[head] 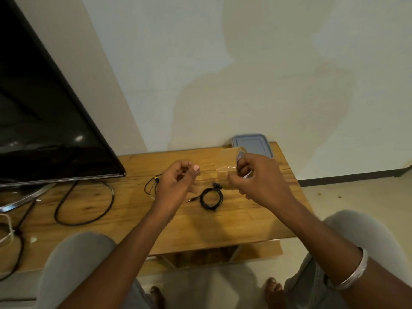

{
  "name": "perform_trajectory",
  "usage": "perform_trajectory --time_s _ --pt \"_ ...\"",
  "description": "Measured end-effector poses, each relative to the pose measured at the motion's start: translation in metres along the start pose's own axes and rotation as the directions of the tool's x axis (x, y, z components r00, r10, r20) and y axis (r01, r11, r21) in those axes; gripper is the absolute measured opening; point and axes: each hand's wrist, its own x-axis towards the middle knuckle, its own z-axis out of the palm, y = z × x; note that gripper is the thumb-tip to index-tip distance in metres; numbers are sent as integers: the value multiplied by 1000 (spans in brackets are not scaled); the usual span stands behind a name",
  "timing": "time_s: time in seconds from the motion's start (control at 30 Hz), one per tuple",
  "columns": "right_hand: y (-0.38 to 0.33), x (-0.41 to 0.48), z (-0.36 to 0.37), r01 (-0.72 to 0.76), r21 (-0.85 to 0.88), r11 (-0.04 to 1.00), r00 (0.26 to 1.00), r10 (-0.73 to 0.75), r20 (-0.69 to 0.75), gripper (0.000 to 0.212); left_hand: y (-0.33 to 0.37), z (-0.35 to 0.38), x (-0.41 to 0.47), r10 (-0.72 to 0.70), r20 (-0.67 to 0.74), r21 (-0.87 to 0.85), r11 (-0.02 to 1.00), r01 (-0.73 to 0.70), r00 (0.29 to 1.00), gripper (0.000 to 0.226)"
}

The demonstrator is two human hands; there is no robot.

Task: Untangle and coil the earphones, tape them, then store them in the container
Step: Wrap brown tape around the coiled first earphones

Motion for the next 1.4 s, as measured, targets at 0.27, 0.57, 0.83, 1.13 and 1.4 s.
perform_trajectory --time_s 0.27,0.57,0.83,1.13,1.4 --pt "-6 -3 10 0 138 990 982 -26 185 25 6 -10 -11 346 115 217 906 -363 931 42" --pt "0 -4 16 -13 177 984 976 -25 215 27 9 -9 -10 510 96 376 777 -505 855 33" --pt "6 2 23 74 133 988 980 -97 173 21 9 -4 -12 551 204 479 664 -574 809 32" --pt "19 7 33 41 217 975 941 -110 320 54 11 -1 -12 574 216 551 596 -584 790 41" --pt "30 10 33 6 191 982 957 -61 285 55 17 -13 -6 530 -3 323 803 -500 848 34"
